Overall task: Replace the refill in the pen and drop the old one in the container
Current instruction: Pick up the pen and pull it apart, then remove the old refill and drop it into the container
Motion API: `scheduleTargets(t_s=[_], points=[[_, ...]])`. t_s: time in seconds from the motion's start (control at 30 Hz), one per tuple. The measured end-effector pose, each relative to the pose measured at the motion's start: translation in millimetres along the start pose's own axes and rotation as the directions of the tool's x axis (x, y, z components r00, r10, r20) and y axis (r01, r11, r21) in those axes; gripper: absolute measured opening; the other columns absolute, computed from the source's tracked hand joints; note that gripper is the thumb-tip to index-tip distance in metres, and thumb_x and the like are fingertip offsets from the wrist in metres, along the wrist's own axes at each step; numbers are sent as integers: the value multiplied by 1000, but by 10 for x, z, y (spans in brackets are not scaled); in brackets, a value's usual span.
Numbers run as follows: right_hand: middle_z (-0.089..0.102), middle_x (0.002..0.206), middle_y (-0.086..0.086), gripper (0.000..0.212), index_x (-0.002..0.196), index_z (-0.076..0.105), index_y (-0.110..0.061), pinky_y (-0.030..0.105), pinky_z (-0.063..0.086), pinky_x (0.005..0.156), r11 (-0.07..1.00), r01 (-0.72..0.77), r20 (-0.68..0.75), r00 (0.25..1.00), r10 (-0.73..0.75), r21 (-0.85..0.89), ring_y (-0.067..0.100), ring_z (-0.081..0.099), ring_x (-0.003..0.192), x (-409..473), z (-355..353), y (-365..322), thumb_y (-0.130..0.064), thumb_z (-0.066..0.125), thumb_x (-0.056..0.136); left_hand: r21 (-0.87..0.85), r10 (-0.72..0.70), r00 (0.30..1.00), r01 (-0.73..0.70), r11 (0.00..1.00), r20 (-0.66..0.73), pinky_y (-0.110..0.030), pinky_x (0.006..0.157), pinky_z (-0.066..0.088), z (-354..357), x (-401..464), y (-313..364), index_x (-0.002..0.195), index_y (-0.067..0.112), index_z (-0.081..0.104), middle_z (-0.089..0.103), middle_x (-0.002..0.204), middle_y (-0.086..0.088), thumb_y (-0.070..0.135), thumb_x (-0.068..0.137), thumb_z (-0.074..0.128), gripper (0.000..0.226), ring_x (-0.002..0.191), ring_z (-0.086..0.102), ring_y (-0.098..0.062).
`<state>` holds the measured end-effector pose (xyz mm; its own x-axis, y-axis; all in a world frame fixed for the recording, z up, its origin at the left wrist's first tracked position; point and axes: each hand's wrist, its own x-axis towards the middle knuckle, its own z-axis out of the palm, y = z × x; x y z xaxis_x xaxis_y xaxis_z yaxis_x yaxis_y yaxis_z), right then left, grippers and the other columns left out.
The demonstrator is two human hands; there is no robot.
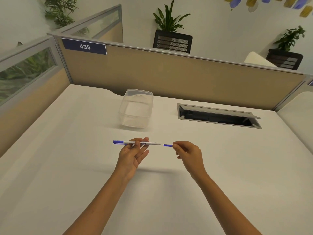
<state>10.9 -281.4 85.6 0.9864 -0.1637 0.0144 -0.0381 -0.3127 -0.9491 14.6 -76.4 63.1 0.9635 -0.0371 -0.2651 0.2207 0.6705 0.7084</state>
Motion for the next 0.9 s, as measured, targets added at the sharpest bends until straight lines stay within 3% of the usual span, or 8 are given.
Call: scheduleTargets(t_s=[0.13,0.27,0.37,0.57,0.9], points=[[72,80,-1,16,90,72,-16,21,55,69,996,-76,-53,996,74,-41,15,68,73,47,142,302,-6,62,83,43,-44,995,48,998,-89,-27,76,58,-308,104,-113,102,11,64,73,106,-4,15,95,49,18,100,69,-20],[70,79,-3,15,90,70,-11,7,43,66,973,-57,-78,996,41,-225,16,65,76,138,283,550,-5,59,84,132,-73,984,95,987,-161,-27,79,56,-515,198,-211,107,6,62,67,113,-9,10,94,49,18,99,69,-19],[70,89,3,15,92,69,-8,18,43,72,945,-35,-64,998,15,-327,18,63,82,218,371,684,-5,56,87,150,-91,975,123,981,-202,-32,87,51,-603,250,-273,104,6,62,66,112,-12,7,94,49,16,103,65,-24],[64,97,10,14,95,70,-6,25,40,76,873,28,-74,995,-73,-487,25,57,89,326,490,894,-7,57,89,143,-69,972,103,984,-225,-21,73,57,-673,323,-325,103,6,62,67,109,-9,8,94,50,15,91,71,-12],[60,97,14,23,110,65,0,36,49,79,880,56,-111,986,-122,-472,28,55,90,302,548,1013,-9,61,89,106,-19,960,51,993,-278,-23,76,57,-645,302,-361,99,8,63,69,105,-6,14,94,50,15,91,71,-13]])
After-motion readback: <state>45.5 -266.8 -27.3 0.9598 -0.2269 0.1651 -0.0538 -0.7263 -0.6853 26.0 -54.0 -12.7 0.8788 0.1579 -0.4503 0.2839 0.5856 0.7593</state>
